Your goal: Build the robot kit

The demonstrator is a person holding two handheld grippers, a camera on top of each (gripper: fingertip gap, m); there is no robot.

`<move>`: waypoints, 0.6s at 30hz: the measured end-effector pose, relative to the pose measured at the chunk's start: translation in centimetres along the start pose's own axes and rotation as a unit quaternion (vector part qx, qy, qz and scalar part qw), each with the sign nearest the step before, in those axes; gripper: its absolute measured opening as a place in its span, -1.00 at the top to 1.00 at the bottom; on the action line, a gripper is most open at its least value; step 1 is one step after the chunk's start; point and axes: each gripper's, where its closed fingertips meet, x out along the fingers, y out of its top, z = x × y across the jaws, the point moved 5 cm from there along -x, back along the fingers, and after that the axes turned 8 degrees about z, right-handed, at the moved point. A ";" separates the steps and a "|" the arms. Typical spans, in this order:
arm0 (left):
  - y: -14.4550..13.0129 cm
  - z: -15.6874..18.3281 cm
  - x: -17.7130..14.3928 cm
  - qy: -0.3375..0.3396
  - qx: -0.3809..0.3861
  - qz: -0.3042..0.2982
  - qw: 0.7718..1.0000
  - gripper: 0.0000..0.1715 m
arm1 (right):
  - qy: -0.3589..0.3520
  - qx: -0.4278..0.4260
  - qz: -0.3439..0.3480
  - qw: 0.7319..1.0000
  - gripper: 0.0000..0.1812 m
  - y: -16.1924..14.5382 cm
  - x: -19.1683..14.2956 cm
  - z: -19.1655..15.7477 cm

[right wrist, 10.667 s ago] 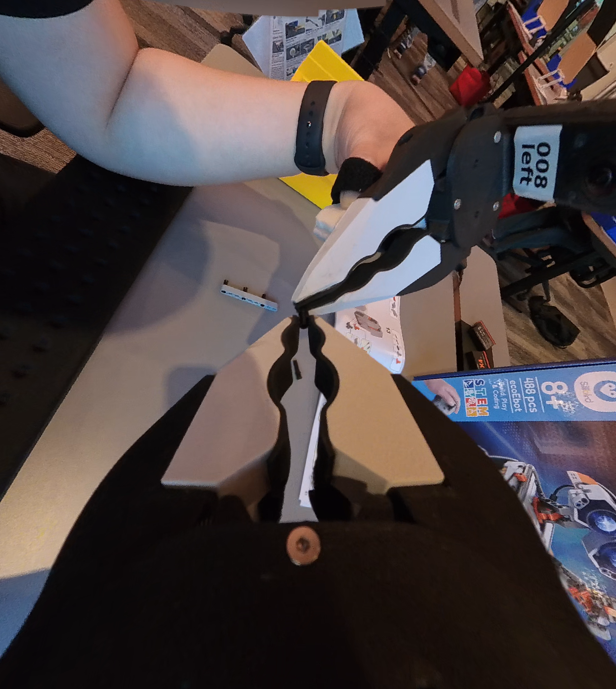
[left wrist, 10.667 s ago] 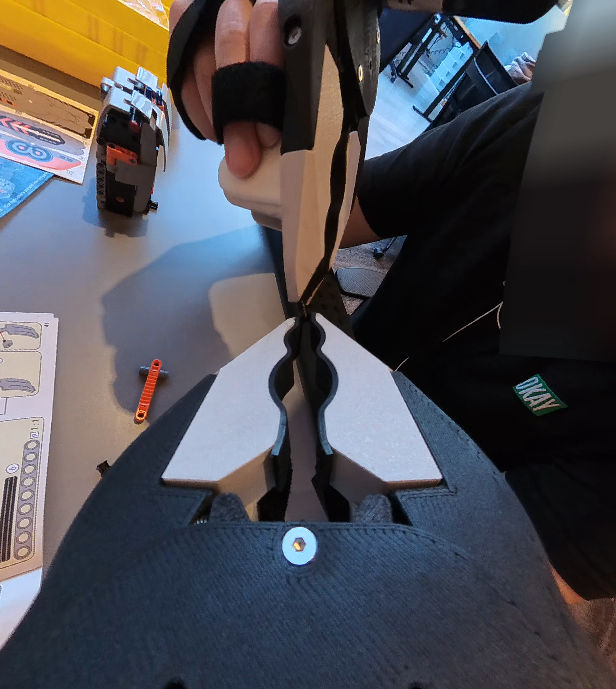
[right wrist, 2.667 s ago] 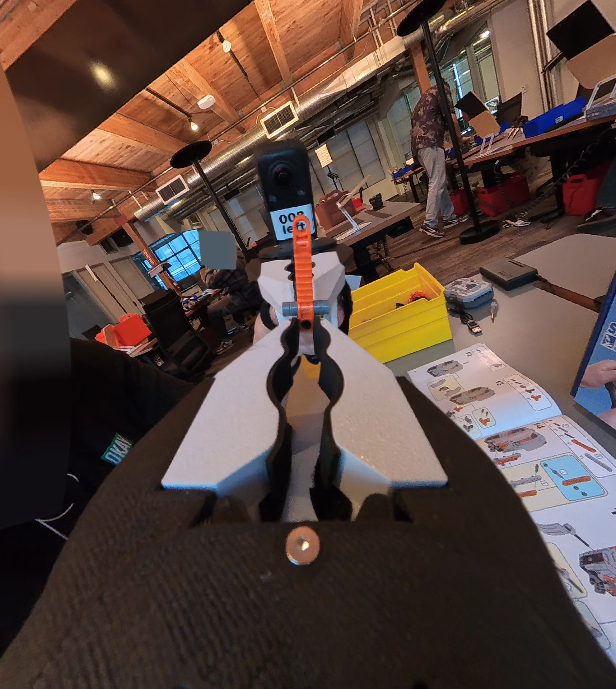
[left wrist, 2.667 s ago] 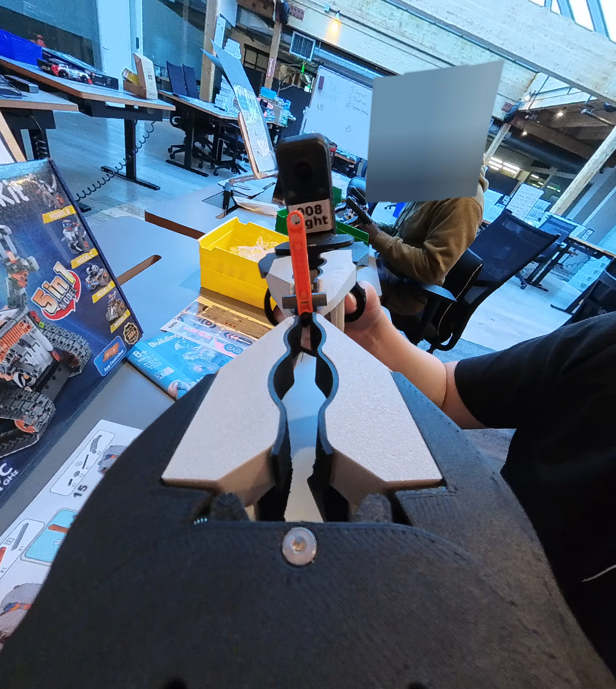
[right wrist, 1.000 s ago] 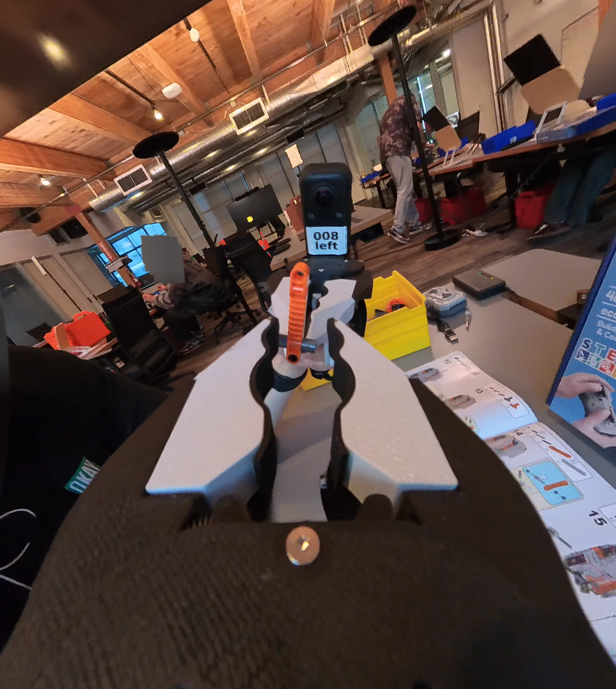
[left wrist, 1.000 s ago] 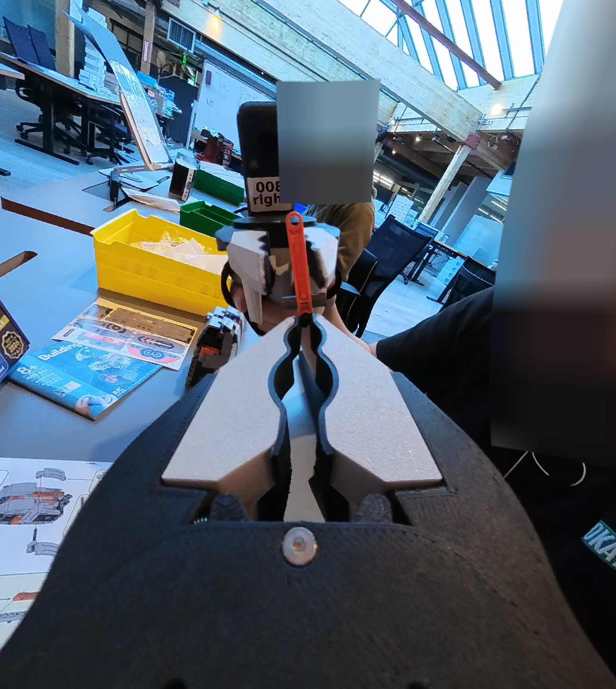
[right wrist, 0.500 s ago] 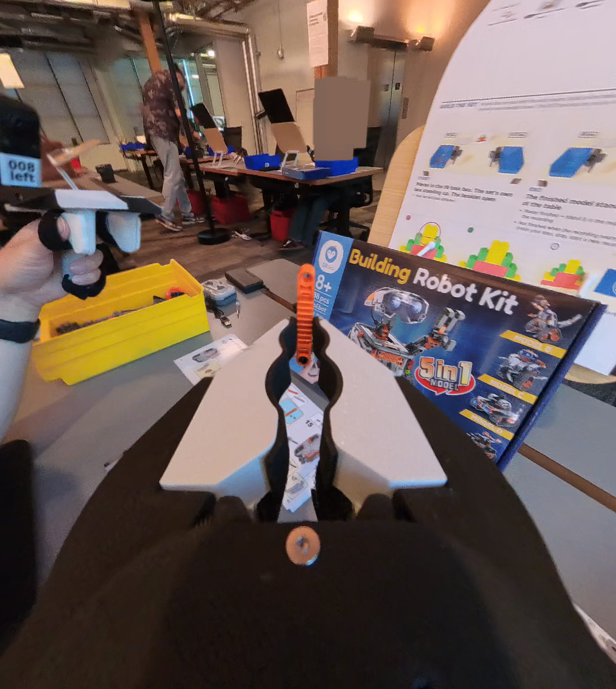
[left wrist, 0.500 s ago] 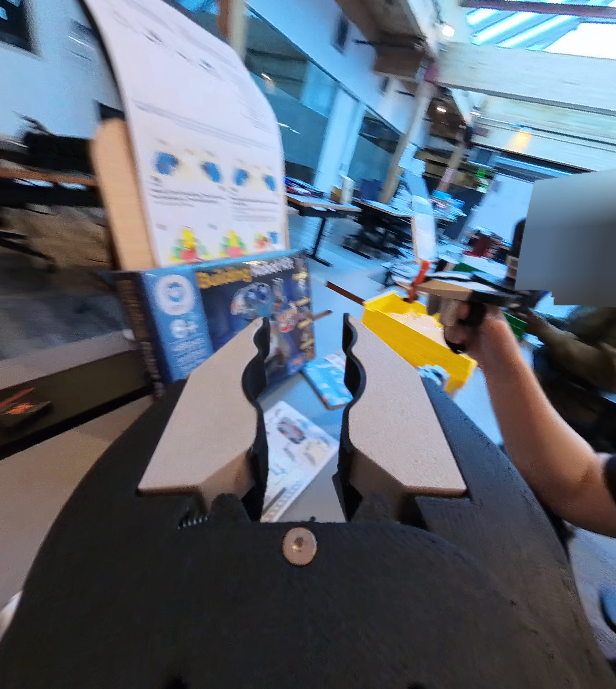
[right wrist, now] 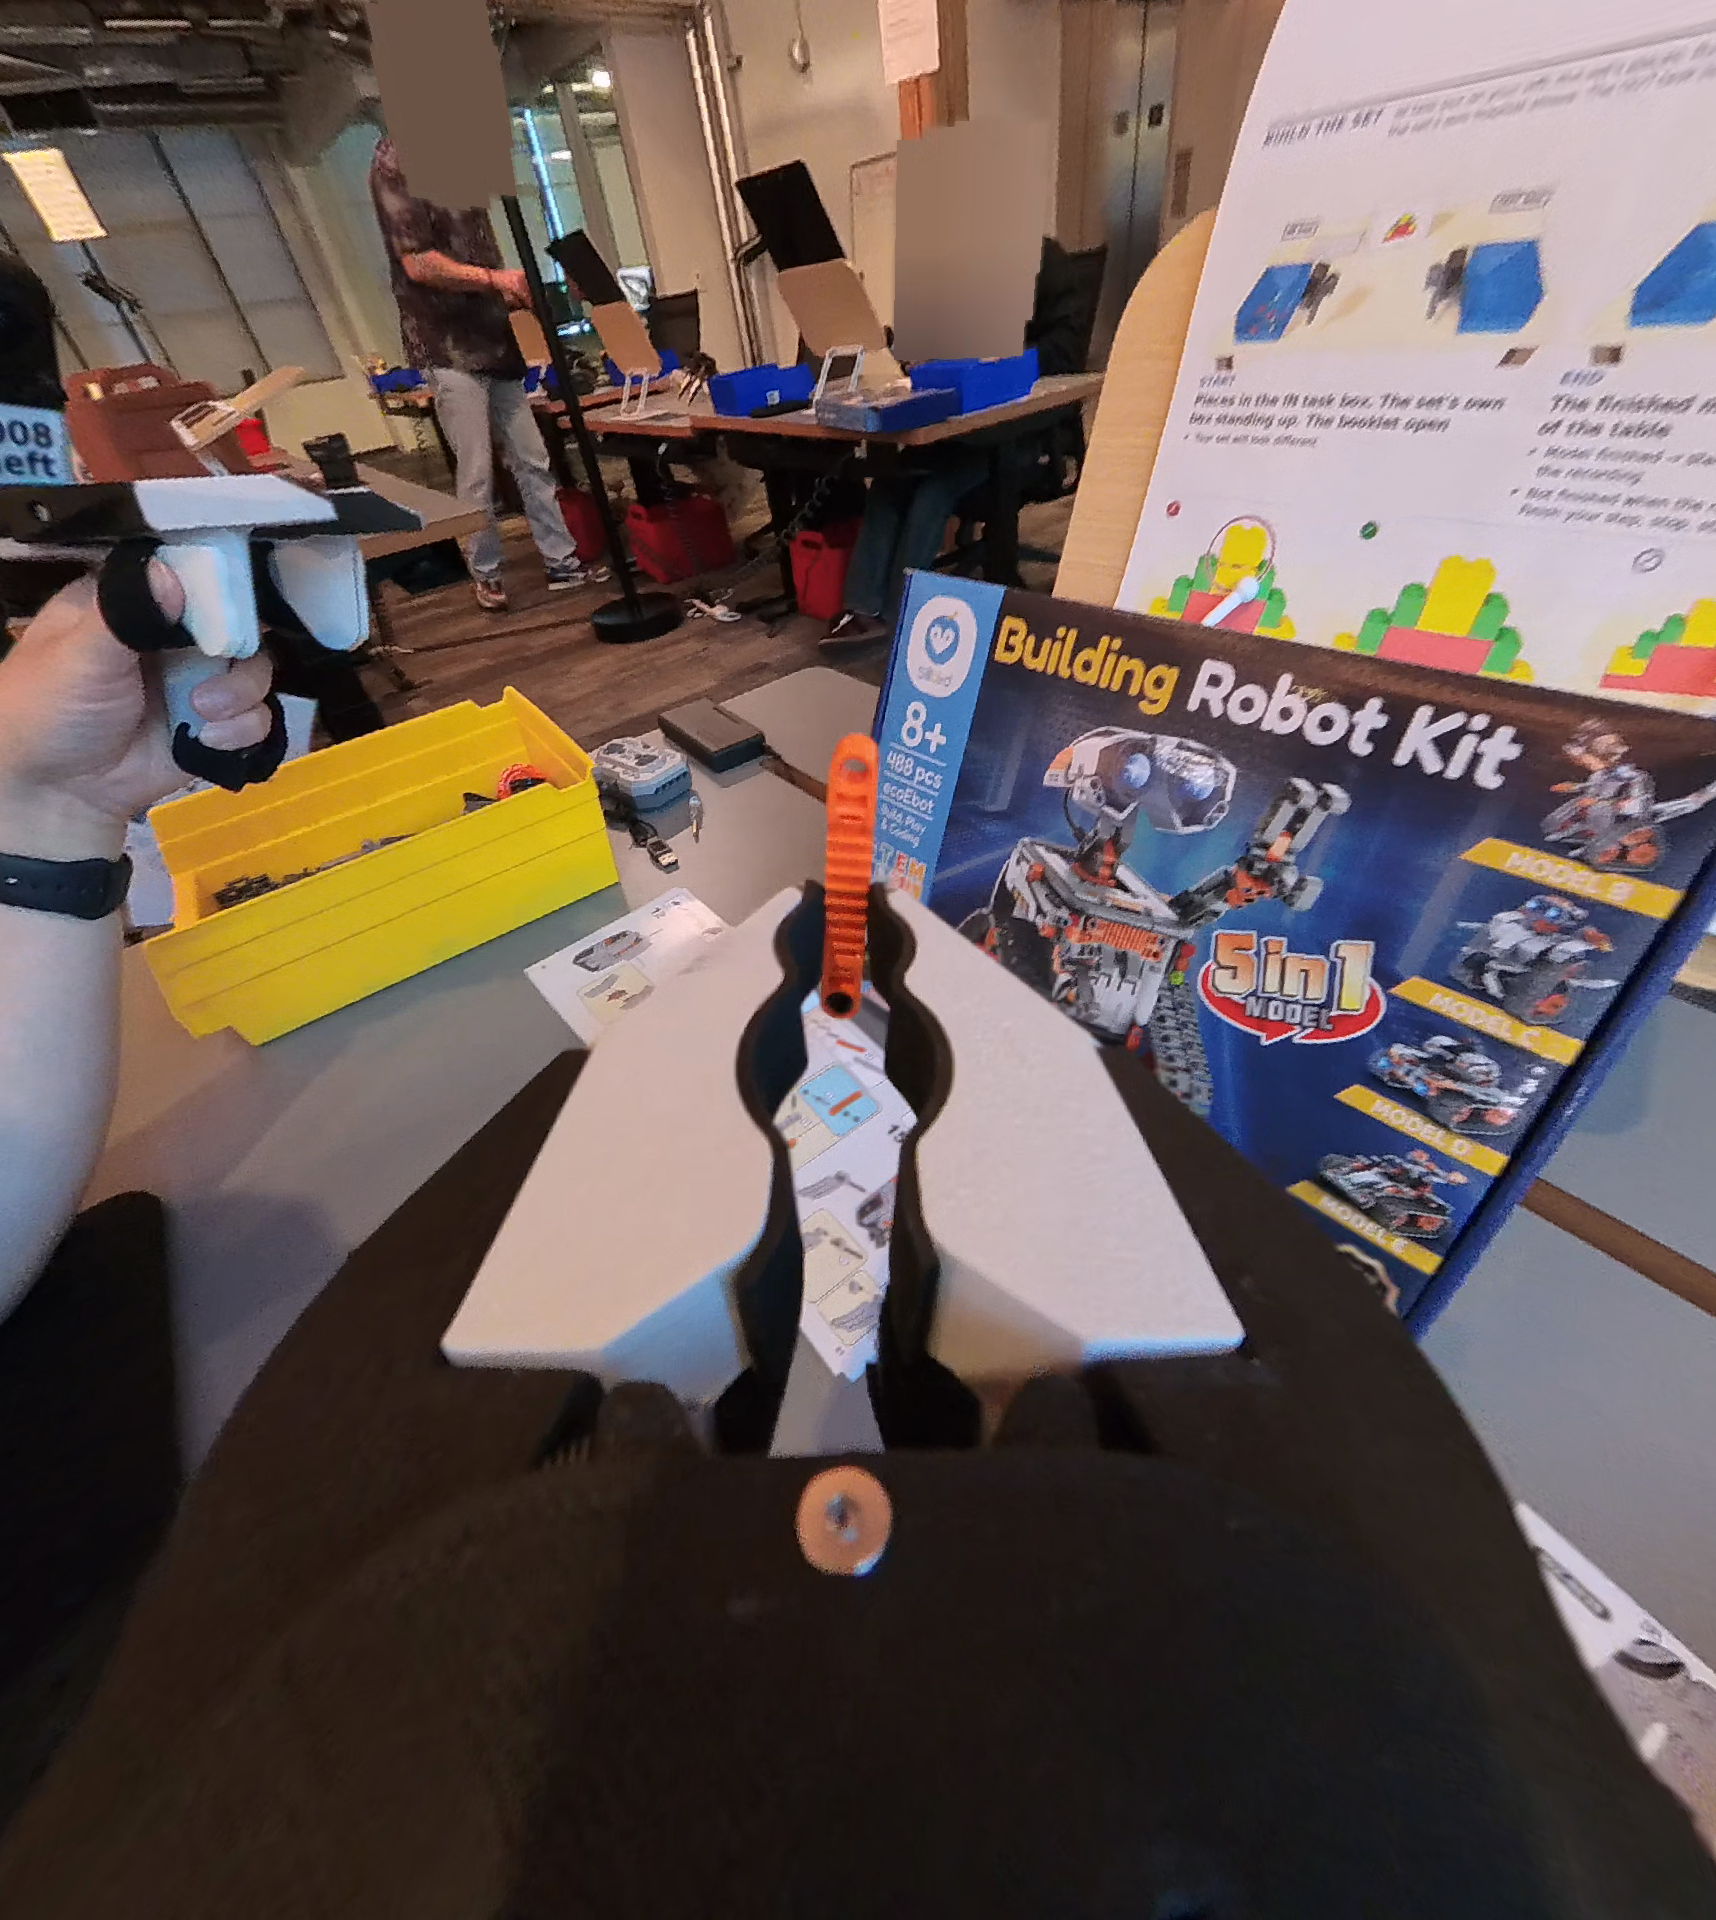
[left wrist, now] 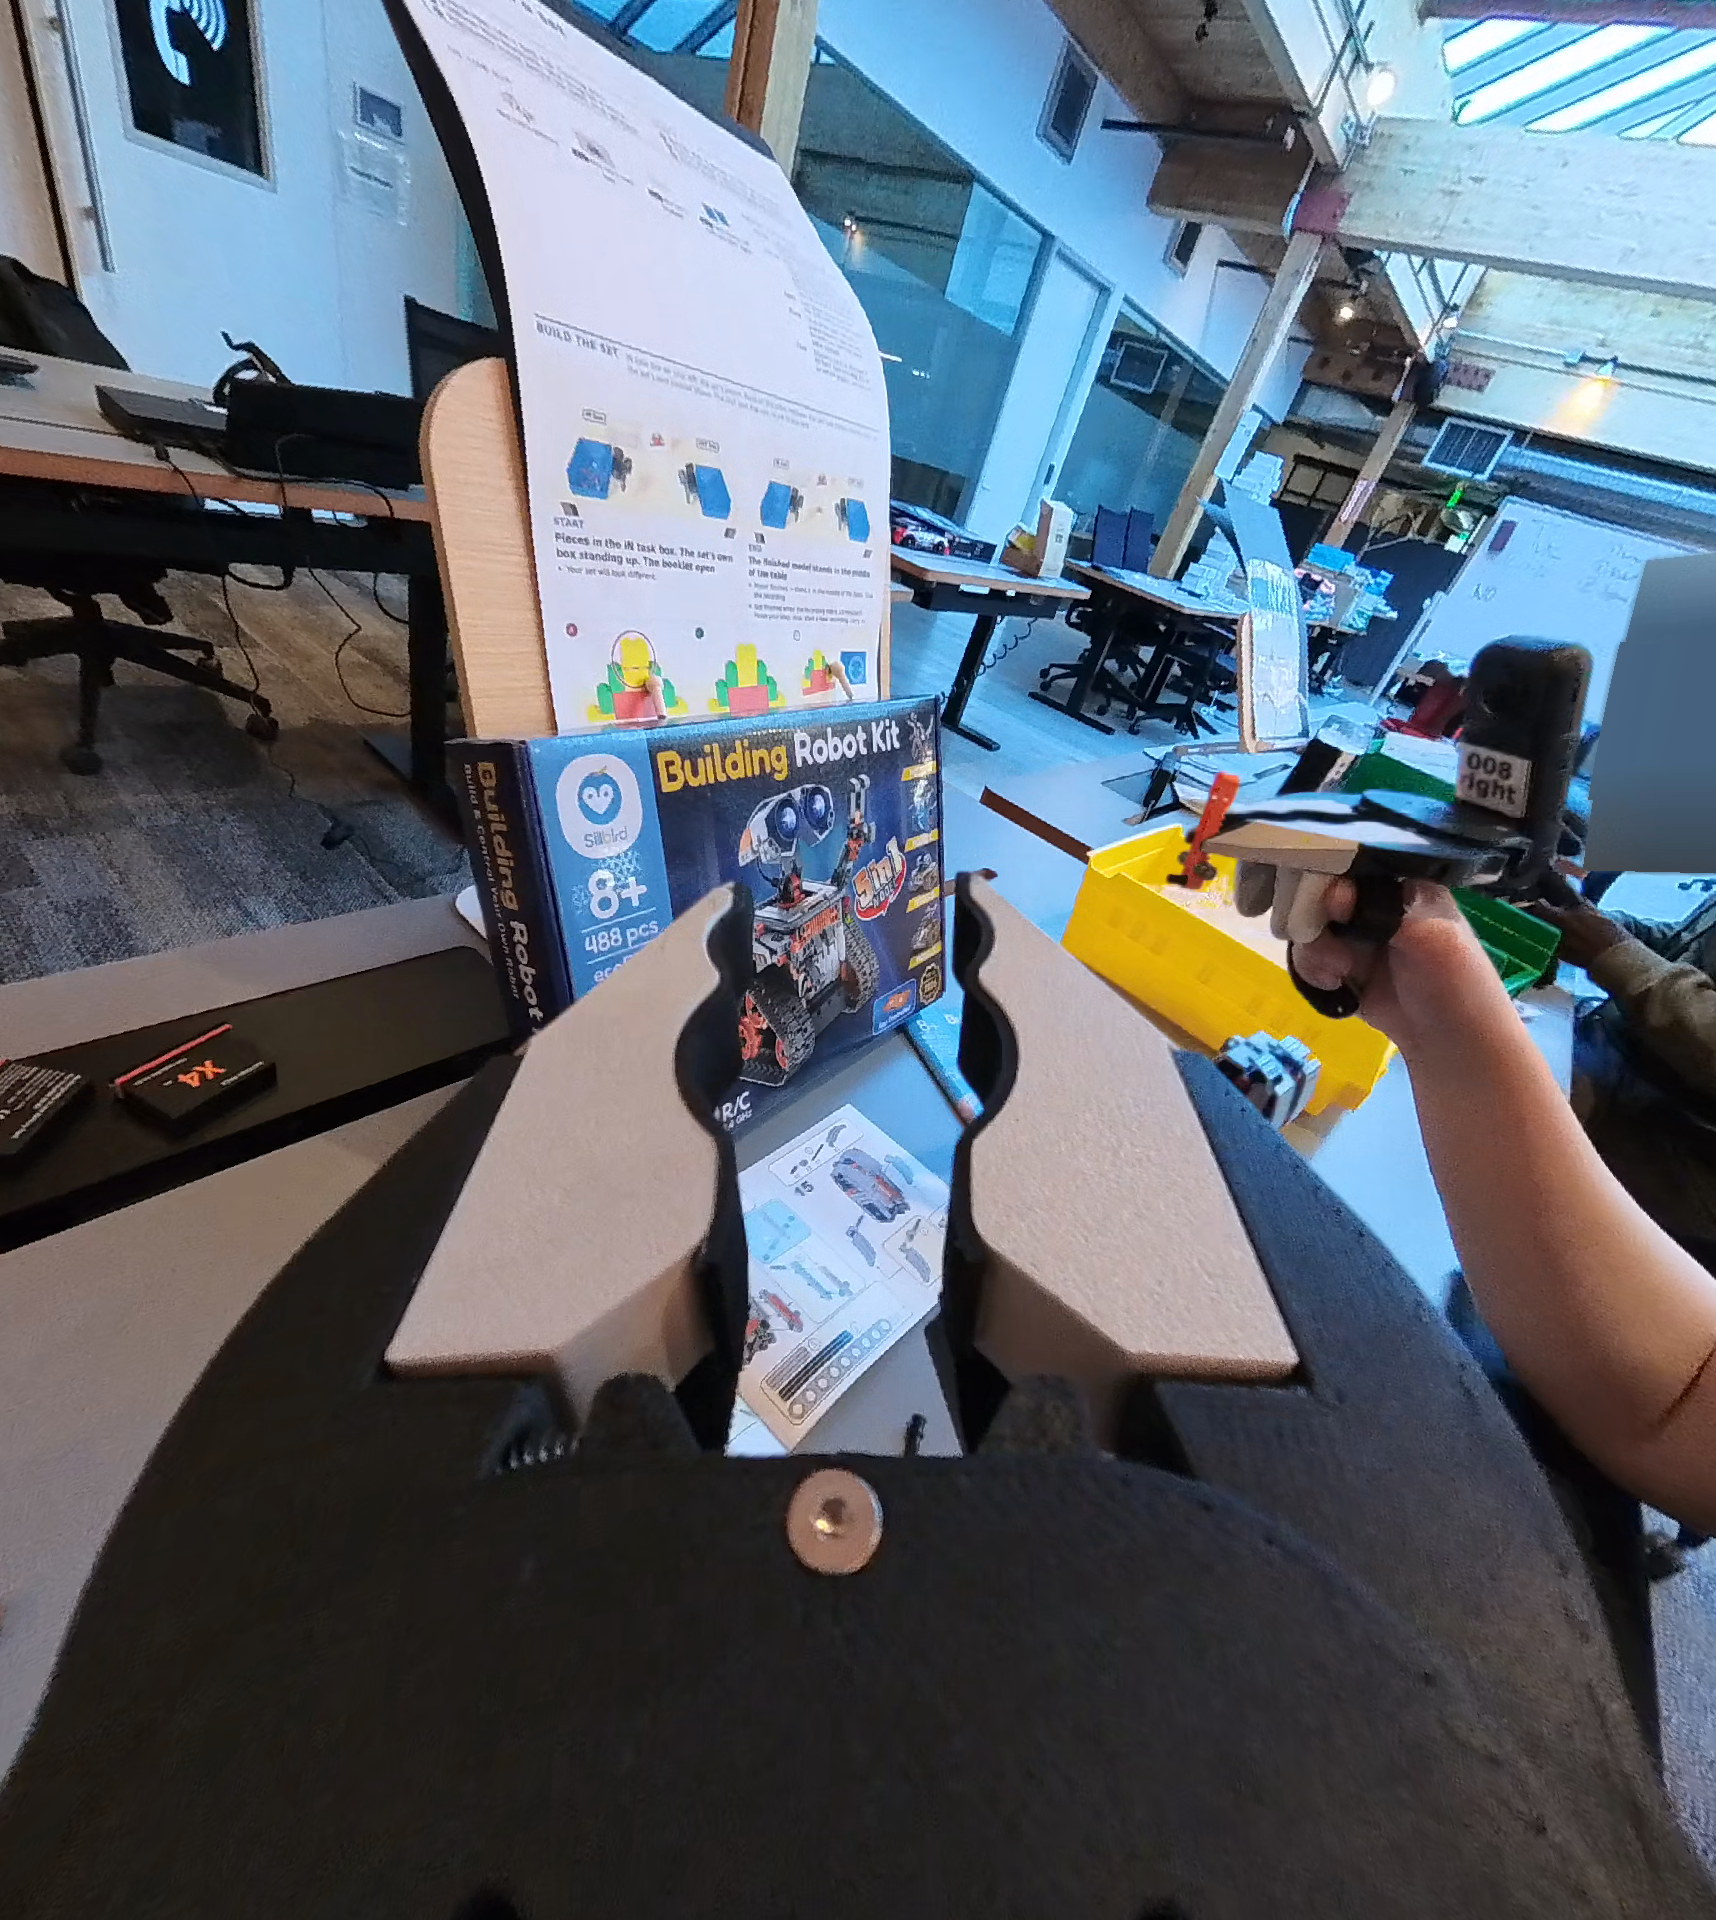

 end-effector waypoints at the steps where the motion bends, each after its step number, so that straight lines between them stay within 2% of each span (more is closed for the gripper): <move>1: -0.1 0.1 0.1 -0.001 0.001 -0.002 1.000 0.60 | 0.006 0.007 -0.005 1.000 0.94 -0.3 0.2 -0.1; 8: -0.2 0.5 0.0 -0.009 -0.001 -0.017 1.000 0.60 | 0.030 0.027 -0.032 0.999 0.94 -1.5 1.5 -0.9; 18: -0.8 0.7 0.2 -0.020 -0.008 -0.041 0.999 0.60 | 0.041 0.043 -0.033 0.998 0.94 -1.5 1.5 -1.2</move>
